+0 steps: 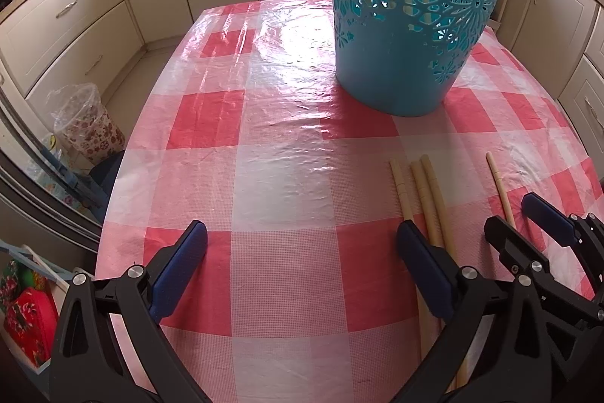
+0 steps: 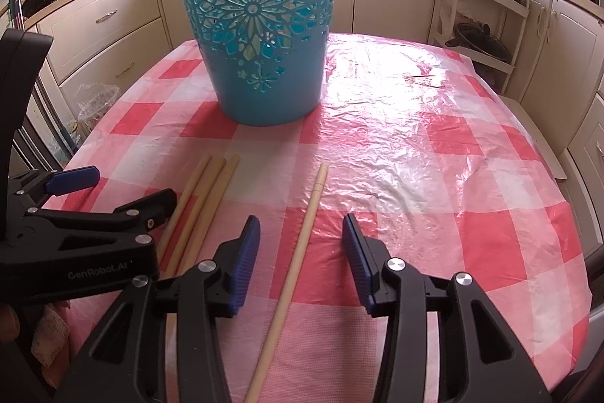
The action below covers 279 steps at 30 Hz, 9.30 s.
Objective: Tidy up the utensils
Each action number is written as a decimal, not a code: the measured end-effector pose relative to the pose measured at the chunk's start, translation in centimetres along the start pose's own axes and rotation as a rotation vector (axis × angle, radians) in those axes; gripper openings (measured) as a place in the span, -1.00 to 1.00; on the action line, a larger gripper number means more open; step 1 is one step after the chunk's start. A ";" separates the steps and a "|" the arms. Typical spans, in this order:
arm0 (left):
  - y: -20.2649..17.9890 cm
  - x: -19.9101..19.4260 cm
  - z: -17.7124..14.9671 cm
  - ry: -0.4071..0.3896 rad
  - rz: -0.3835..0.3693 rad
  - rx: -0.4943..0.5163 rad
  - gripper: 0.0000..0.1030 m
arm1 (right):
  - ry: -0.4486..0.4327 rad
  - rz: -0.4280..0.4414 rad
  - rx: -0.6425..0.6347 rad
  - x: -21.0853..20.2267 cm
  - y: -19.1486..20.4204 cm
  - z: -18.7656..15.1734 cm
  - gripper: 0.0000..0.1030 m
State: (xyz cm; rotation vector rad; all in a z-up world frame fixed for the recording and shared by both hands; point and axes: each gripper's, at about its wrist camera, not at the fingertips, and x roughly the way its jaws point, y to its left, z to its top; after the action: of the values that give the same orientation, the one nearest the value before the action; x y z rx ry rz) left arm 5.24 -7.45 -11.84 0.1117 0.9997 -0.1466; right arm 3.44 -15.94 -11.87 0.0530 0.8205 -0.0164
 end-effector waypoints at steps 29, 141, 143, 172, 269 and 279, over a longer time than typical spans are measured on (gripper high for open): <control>1.3 3.0 4.2 0.001 -0.035 0.051 0.86 | 0.072 0.029 0.029 1.9 -1.9 2.8 -0.08; 1.3 3.6 5.1 -0.013 -0.009 0.022 0.88 | 0.145 -0.078 0.056 4.8 -4.5 4.8 0.88; 1.3 3.6 5.1 -0.013 -0.009 0.022 0.88 | 0.145 -0.078 0.056 4.8 -4.5 4.7 0.88; 1.3 3.6 5.1 -0.014 -0.009 0.022 0.88 | 0.145 -0.078 0.056 4.8 -4.5 4.7 0.88; 1.3 3.6 5.1 -0.014 -0.009 0.022 0.88 | 0.144 -0.078 0.056 4.8 -4.5 4.7 0.88; 1.3 3.6 5.1 -0.014 -0.010 0.022 0.88 | 0.144 -0.078 0.056 4.8 -4.5 4.7 0.88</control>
State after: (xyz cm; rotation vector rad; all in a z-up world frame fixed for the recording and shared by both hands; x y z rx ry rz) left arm 11.62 -7.21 -12.14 0.1262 0.9853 -0.1670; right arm 9.97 -20.67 -12.33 0.0761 0.9658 -0.1101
